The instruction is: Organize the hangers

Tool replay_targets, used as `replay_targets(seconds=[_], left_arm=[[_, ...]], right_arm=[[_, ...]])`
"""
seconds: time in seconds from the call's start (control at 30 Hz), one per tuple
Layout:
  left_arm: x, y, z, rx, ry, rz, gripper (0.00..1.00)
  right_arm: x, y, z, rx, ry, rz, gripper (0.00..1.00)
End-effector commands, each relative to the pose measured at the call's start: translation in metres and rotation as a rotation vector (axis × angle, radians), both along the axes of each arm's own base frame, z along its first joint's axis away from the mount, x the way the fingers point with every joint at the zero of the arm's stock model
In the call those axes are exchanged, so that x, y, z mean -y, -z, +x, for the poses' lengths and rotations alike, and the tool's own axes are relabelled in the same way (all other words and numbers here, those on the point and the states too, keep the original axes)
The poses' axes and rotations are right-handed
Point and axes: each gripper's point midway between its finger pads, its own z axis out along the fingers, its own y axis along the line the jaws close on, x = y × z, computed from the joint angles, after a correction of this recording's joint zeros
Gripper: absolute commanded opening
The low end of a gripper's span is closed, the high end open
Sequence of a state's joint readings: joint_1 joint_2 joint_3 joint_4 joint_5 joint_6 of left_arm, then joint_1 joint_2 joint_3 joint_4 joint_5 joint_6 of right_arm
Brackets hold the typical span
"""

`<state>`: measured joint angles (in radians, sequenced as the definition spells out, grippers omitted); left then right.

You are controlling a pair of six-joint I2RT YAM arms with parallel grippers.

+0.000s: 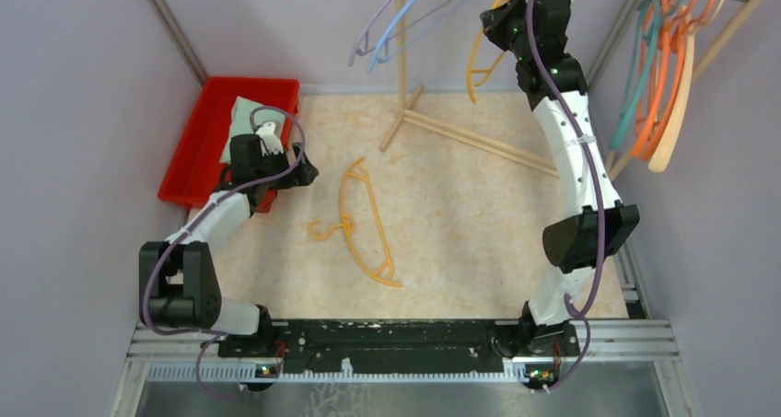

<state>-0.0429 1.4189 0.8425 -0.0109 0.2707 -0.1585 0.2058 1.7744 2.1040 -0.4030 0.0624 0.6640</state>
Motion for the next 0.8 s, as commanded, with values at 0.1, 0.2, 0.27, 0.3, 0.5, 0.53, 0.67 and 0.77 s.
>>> replay_targets(seconds=[0.1, 0.2, 0.27, 0.3, 0.5, 0.53, 0.67, 0.77], left_arm=[[0.000, -0.003, 0.013, 0.024, 0.021, 0.012, 1.00], [-0.001, 0.001, 0.015, 0.016, 0.018, 0.012, 1.00], [0.001, 0.004, 0.015, 0.009, 0.024, 0.006, 1.00], [0.001, 0.004, 0.016, 0.008, 0.024, 0.004, 1.00], [0.001, 0.003, 0.017, 0.011, 0.022, 0.003, 0.99], [0.001, 0.002, 0.017, 0.012, 0.023, 0.001, 0.99], [0.003, 0.003, 0.016, 0.010, 0.027, -0.010, 0.99], [0.003, 0.004, 0.015, 0.008, 0.027, -0.011, 0.99]], right_arm=[[-0.005, -0.050, -0.014, 0.143, -0.057, 0.025, 0.00], [-0.006, -0.046, -0.024, 0.136, -0.080, 0.014, 0.00], [-0.008, -0.046, -0.033, 0.140, -0.098, 0.010, 0.00], [-0.010, -0.042, -0.034, 0.131, -0.109, 0.009, 0.00], [-0.011, -0.070, -0.067, 0.202, -0.150, 0.016, 0.00], [-0.011, -0.076, -0.069, 0.220, -0.153, 0.019, 0.00], [-0.008, -0.092, -0.069, 0.250, -0.136, 0.021, 0.00], [-0.007, -0.092, -0.062, 0.250, -0.122, 0.021, 0.00]])
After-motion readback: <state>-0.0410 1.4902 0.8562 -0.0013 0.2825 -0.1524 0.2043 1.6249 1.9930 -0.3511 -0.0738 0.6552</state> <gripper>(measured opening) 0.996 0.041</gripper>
